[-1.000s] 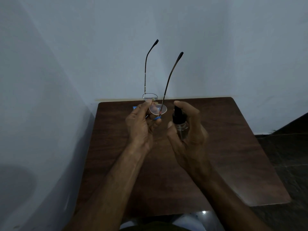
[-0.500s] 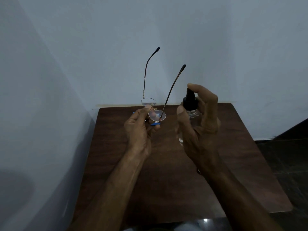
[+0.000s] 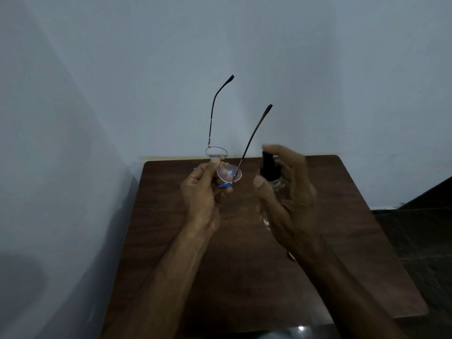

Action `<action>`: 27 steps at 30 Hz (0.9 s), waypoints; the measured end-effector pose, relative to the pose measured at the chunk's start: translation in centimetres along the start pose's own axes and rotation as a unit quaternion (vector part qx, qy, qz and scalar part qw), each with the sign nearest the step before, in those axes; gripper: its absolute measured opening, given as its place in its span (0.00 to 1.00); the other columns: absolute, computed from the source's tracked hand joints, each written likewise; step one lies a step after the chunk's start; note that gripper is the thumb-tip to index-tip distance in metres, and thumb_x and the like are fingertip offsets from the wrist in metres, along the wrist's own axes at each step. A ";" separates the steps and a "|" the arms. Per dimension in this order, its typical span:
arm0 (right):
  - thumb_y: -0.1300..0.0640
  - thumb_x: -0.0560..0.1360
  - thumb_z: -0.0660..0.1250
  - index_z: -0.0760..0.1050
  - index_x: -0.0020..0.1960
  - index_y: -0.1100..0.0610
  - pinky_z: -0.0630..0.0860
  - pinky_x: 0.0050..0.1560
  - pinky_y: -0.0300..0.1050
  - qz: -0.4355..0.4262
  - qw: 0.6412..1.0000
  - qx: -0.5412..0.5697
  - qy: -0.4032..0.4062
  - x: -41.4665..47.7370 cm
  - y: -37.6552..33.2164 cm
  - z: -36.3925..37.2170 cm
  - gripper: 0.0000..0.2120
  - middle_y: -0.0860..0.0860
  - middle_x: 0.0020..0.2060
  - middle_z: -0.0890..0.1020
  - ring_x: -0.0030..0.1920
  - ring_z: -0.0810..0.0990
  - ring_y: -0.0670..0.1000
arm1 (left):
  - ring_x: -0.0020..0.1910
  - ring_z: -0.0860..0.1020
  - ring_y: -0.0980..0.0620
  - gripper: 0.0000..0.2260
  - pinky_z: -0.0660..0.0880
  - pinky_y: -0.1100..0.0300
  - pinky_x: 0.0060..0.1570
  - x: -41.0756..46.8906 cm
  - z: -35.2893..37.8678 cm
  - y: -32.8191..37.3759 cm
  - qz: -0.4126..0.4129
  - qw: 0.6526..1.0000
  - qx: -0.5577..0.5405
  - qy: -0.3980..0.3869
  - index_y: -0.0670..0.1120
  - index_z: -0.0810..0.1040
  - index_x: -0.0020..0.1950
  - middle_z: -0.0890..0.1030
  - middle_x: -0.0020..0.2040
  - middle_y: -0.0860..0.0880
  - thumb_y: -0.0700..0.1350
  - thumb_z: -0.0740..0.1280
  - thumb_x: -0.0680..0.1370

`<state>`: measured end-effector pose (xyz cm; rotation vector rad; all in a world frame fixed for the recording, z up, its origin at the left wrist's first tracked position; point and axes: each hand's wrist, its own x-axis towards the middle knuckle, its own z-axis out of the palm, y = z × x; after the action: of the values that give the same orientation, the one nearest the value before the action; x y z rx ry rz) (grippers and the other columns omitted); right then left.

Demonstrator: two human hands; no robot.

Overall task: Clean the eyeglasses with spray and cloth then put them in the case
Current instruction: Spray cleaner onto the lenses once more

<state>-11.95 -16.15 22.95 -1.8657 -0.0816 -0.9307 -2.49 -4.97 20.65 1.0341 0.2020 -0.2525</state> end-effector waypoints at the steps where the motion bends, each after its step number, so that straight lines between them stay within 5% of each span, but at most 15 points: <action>1: 0.59 0.82 0.68 0.70 0.71 0.52 0.77 0.42 0.35 0.008 1.000 -0.004 -0.022 -0.7 0.2 0.0 0.19 0.44 0.52 0.79 0.42 0.80 0.36 | 0.36 0.81 0.47 0.10 0.76 0.65 0.23 0.1 -0.1 0.0 0.002 1.000 0.005 -0.002 0.48 0.86 0.41 0.85 0.36 0.49 0.42 0.71 0.82; 6: 0.65 0.82 0.67 0.68 0.73 0.54 0.76 0.40 0.35 0.031 0.998 0.005 -0.056 -1.8 1.3 -0.3 0.22 0.46 0.51 0.80 0.39 0.80 0.37 | 0.32 0.82 0.54 0.04 0.76 0.66 0.23 0.2 -0.5 0.4 -0.031 0.998 0.012 -0.061 0.46 0.85 0.47 0.85 0.38 0.49 0.46 0.74 0.76; 8: 0.65 0.83 0.65 0.67 0.73 0.55 0.77 0.34 0.41 0.043 0.999 -0.001 -0.034 -0.8 1.8 -0.7 0.21 0.47 0.46 0.81 0.34 0.81 0.48 | 0.30 0.82 0.56 0.09 0.74 0.67 0.21 0.2 -0.8 0.7 -0.061 0.993 -0.003 -0.097 0.46 0.86 0.47 0.85 0.37 0.50 0.48 0.74 0.70; 11: 0.61 0.85 0.61 0.64 0.77 0.50 0.76 0.25 0.52 0.057 0.998 0.011 -0.038 1.1 2.6 -0.9 0.22 0.56 0.36 0.80 0.26 0.77 0.56 | 0.27 0.82 0.58 0.08 0.73 0.68 0.21 0.5 -1.2 1.1 -0.102 0.985 -0.042 -0.131 0.47 0.89 0.40 0.84 0.33 0.51 0.45 0.71 0.74; 16: 0.55 0.87 0.59 0.64 0.78 0.51 0.76 0.35 0.39 0.036 0.996 -0.019 -0.082 4.2 5.2 -0.1 0.20 0.46 0.46 0.82 0.34 0.80 0.38 | 0.28 0.79 0.57 0.02 0.75 0.68 0.24 0.7 -1.4 2.2 -0.146 0.964 -0.125 -0.182 0.44 0.88 0.40 0.80 0.33 0.50 0.41 0.75 0.70; 19: 0.52 0.87 0.57 0.64 0.76 0.50 0.74 0.42 0.34 0.018 0.994 -0.033 -0.104 5.1 5.8 1.2 0.18 0.37 0.50 0.76 0.42 0.76 0.28 | 0.30 0.78 0.55 0.23 0.76 0.66 0.24 0.8 -2.5 2.5 -0.176 0.942 -0.178 -0.222 0.39 0.84 0.49 0.78 0.36 0.48 0.39 0.87 0.58; 23: 0.49 0.87 0.57 0.67 0.73 0.51 0.76 0.44 0.34 -0.001 0.994 -0.033 -0.107 5.0 6.1 3.1 0.16 0.34 0.47 0.75 0.42 0.76 0.30 | 0.28 0.78 0.57 0.49 0.75 0.67 0.22 0.2 -3.1 3.2 -0.165 0.950 -0.164 -0.208 0.40 0.73 0.70 0.77 0.35 0.49 0.41 0.89 0.53; 27: 0.44 0.86 0.55 0.67 0.71 0.50 0.77 0.36 0.34 0.005 0.994 0.000 -0.108 4.4 6.0 4.3 0.17 0.38 0.41 0.77 0.32 0.80 0.40 | 0.27 0.79 0.56 0.46 0.75 0.66 0.22 0.1 -3.6 3.6 -0.157 0.956 -0.169 -0.183 0.40 0.75 0.65 0.79 0.32 0.50 0.41 0.90 0.50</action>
<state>-3.82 -17.08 20.35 -1.9598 -0.2047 -0.7189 -1.52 -0.08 21.81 0.5960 0.0681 -0.6680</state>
